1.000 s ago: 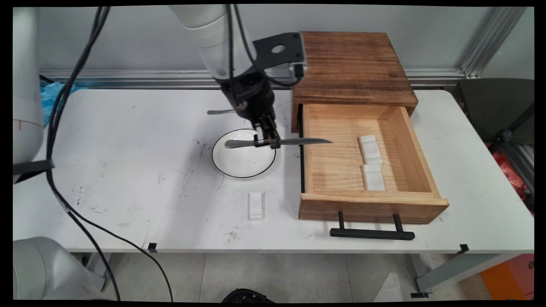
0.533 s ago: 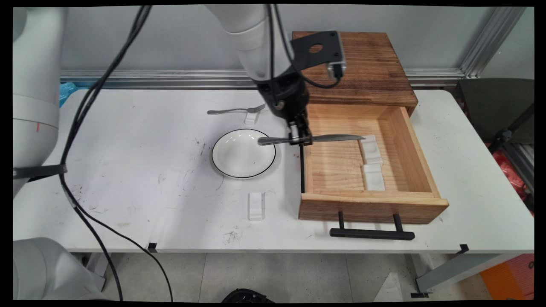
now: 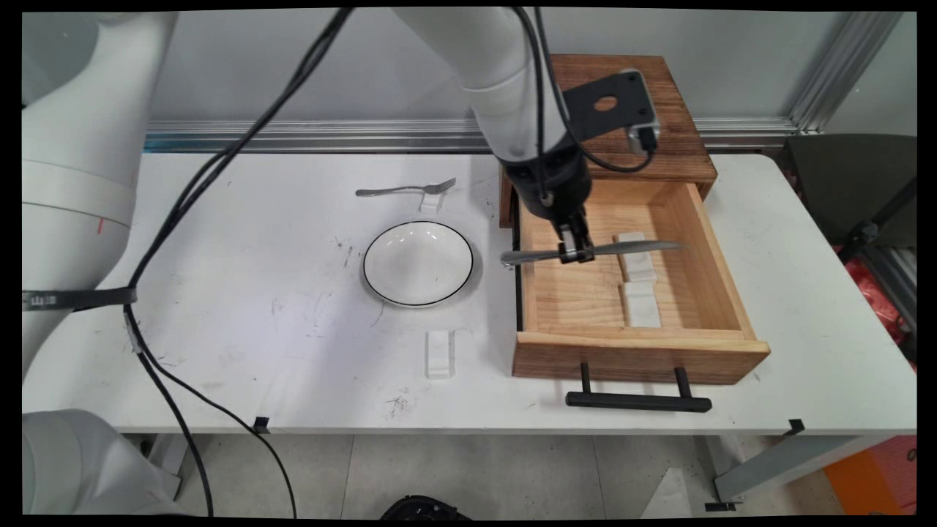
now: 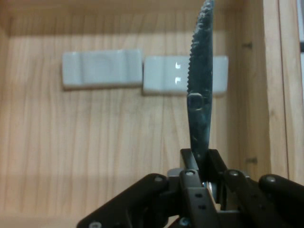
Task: Place the picked object into the drawer
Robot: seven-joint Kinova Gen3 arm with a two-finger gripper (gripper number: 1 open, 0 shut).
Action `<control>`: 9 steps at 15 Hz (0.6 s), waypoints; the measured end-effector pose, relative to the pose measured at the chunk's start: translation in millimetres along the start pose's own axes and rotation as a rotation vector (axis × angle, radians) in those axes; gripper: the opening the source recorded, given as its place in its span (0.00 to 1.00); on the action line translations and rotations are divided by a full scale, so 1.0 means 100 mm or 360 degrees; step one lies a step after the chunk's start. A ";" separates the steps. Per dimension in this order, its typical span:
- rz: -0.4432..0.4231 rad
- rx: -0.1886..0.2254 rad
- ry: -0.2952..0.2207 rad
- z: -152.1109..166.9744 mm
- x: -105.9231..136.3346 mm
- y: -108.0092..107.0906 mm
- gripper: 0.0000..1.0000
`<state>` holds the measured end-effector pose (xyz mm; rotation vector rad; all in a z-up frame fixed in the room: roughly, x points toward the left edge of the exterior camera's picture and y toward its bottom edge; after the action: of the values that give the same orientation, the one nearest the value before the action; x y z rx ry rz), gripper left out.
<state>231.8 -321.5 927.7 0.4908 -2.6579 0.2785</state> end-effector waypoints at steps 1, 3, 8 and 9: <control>-0.0006 -0.0004 0.0013 0.05 0.03 0.00 0.00; -0.0016 -0.0006 0.0032 0.14 0.09 0.00 0.00; -0.0020 -0.0005 0.0074 0.38 0.26 -0.04 0.00; -0.0019 -0.0006 0.0076 0.41 0.28 -0.04 0.00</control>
<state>194.7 -343.9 903.9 0.4928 -2.6080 0.2776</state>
